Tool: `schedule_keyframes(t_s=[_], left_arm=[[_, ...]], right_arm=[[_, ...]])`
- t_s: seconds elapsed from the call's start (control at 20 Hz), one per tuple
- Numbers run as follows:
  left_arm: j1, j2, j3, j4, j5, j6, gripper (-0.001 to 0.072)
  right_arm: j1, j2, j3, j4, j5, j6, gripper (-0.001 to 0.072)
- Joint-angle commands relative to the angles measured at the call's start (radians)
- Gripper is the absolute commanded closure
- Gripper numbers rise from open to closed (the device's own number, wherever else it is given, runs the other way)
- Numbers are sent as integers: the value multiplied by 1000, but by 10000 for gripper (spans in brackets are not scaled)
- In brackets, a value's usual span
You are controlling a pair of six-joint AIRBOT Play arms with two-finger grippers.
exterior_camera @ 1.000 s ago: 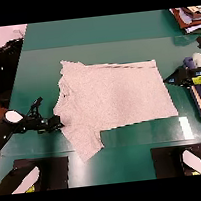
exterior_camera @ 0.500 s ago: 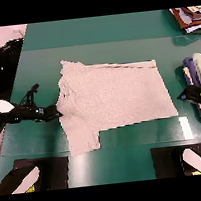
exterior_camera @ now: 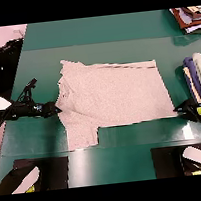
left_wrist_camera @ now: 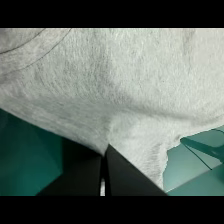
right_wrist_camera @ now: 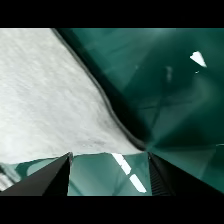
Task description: Fold the shirts.
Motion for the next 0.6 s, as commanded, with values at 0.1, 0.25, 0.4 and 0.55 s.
schedule_keyframes(t_s=[0.1, 0.25, 0.4, 0.55], left_arm=[[0, 1, 2, 0, 6, 2, 687], [0, 1, 2, 0, 0, 2, 688], [0, 15, 20, 2, -27, -1, 689], [0, 84, 120, 35, -40, -30, 689]], right_arm=[[89, -56, -15, 27, -105, -10, 259], [156, -55, -14, 26, -116, -10, 485], [210, -38, -10, 28, -109, -11, 700], [273, 63, 79, 28, -85, -9, 700]])
